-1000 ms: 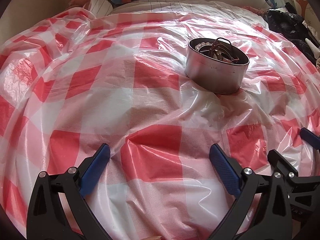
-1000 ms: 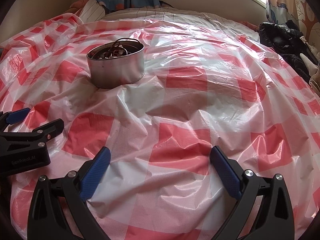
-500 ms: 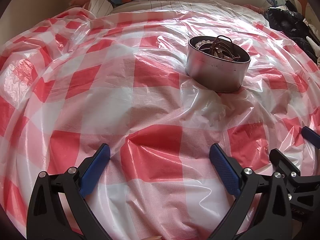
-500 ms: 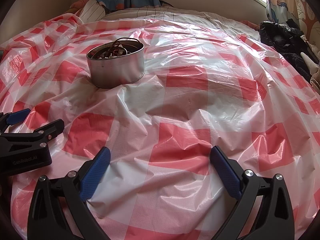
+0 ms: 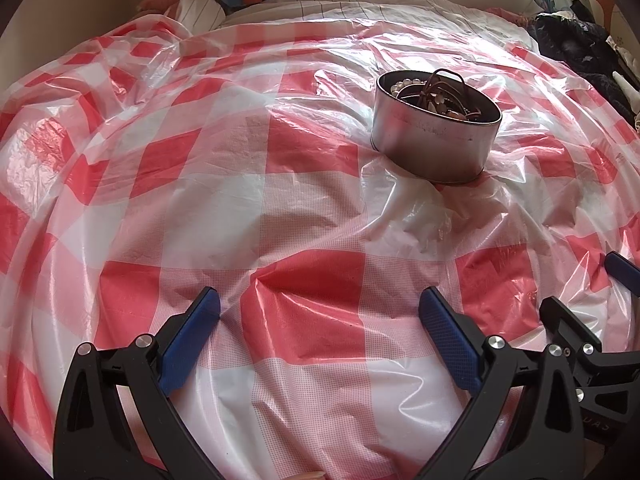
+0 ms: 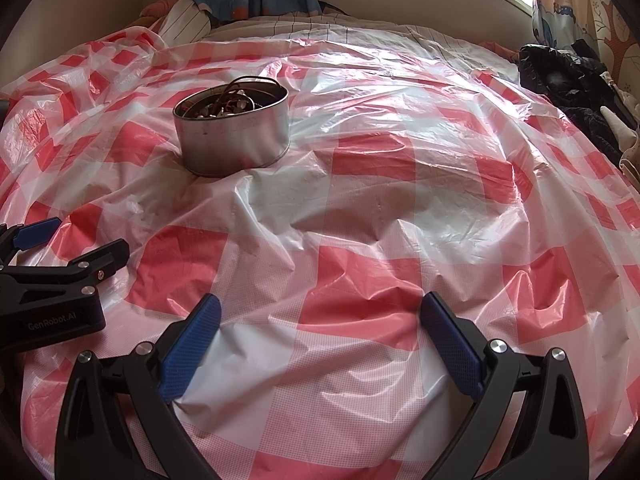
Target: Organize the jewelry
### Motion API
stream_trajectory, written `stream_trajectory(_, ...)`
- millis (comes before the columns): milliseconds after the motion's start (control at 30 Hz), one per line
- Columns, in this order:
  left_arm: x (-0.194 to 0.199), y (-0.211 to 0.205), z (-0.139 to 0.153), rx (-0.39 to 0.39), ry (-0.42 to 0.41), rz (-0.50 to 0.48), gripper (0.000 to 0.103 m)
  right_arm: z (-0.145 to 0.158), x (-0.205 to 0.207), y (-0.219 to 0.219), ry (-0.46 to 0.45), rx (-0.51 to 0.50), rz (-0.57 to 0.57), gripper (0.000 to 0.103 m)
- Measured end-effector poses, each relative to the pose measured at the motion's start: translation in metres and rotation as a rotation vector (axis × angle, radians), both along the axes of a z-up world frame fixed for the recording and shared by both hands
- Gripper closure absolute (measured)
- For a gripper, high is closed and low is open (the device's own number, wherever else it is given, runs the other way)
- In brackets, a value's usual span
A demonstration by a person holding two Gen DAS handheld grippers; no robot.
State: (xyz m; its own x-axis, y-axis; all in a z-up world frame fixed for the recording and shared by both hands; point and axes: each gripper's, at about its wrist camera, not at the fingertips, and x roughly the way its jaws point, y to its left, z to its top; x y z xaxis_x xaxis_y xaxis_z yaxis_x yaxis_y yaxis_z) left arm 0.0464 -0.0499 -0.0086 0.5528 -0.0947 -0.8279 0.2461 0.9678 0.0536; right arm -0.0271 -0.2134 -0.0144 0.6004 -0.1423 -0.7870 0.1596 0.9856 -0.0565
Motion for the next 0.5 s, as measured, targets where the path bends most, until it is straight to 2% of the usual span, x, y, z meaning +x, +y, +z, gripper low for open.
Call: stream_trajectory(500, -0.0003, -0.0002, -0.0011, -0.003, 0.003, -0.001, 0.007, 0.0003, 0.0002, -0.0002, 0.0, -0.003, 0.0, 0.007)
